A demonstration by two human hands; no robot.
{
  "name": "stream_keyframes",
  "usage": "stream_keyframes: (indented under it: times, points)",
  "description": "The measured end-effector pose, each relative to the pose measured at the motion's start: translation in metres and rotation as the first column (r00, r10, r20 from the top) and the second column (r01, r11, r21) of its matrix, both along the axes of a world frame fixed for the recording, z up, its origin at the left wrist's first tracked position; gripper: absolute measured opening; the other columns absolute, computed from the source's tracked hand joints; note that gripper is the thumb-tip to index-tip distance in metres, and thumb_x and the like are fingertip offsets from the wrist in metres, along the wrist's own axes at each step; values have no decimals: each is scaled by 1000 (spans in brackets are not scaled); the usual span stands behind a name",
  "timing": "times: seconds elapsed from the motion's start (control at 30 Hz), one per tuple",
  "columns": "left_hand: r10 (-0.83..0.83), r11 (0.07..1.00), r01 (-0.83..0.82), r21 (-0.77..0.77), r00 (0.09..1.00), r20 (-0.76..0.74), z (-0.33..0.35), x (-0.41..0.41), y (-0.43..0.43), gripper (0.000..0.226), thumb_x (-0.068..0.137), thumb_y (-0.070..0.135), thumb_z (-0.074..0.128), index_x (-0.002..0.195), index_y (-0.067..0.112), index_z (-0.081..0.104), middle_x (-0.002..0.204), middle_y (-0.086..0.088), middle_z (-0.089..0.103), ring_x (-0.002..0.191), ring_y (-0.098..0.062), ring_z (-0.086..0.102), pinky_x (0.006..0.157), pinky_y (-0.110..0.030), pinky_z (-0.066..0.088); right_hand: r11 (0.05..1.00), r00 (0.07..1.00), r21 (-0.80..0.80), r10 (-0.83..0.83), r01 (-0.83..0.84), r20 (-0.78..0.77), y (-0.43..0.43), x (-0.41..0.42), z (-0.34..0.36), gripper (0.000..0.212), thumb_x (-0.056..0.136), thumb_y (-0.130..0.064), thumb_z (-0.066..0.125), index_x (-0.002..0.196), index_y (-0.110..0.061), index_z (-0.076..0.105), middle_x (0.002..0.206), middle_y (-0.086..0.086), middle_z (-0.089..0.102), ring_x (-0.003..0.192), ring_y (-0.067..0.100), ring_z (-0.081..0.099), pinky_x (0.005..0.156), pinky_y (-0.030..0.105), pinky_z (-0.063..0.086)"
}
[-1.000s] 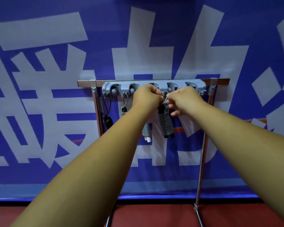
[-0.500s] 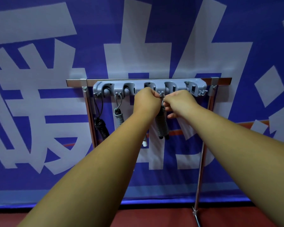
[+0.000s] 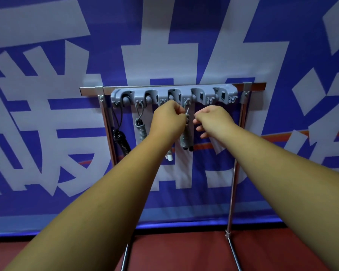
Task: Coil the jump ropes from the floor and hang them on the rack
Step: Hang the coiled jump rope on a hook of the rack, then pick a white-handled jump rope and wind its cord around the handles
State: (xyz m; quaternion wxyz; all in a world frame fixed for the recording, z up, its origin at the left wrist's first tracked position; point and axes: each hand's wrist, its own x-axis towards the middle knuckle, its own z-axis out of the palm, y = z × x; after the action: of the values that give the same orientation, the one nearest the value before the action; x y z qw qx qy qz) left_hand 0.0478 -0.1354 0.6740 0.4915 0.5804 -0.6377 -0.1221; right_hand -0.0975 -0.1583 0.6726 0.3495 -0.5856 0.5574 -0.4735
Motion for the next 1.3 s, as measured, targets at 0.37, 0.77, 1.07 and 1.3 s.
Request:
stream_keyframes:
  times: [0.37, 0.77, 1.07, 1.3]
  points:
    - [-71, 951, 127, 281, 977, -200, -125, -1, 48, 12, 93, 10, 58, 95, 14, 69, 86, 0, 74, 77, -16, 75, 79, -46, 64, 980, 999, 194, 39, -32, -30, 39, -7, -141, 16, 103, -16, 55, 103, -14, 71, 87, 1, 73, 68, 16, 61, 54, 31, 51]
    - [-142, 530, 215, 821, 976, -163, -427, -8, 87, 12, 96, 5, 58, 92, 10, 67, 96, -20, 75, 66, -23, 70, 63, -37, 56, 666, 975, 746, 185, -31, -125, 105, -33, -461, 16, 102, -20, 57, 113, -13, 67, 90, 4, 75, 65, 16, 65, 53, 26, 51]
    - [-286, 227, 104, 968, 958, -36, -575, -19, 113, 21, 89, 16, 61, 91, 1, 76, 83, -15, 77, 76, -32, 75, 69, -38, 62, 305, 960, 950, 239, 72, -149, 155, -58, -604, 24, 109, -23, 45, 106, -12, 67, 103, 4, 75, 71, 19, 65, 67, 33, 56]
    - [-571, 265, -4, 964, 805, 160, -666, -35, 151, 33, 102, 16, 49, 125, 7, 69, 126, -16, 69, 117, -36, 66, 90, -38, 52, 352, 661, 925, 662, 143, -354, 159, -46, -652, 48, 104, -19, 60, 146, 2, 52, 96, 17, 74, 73, 32, 71, 62, 39, 63]
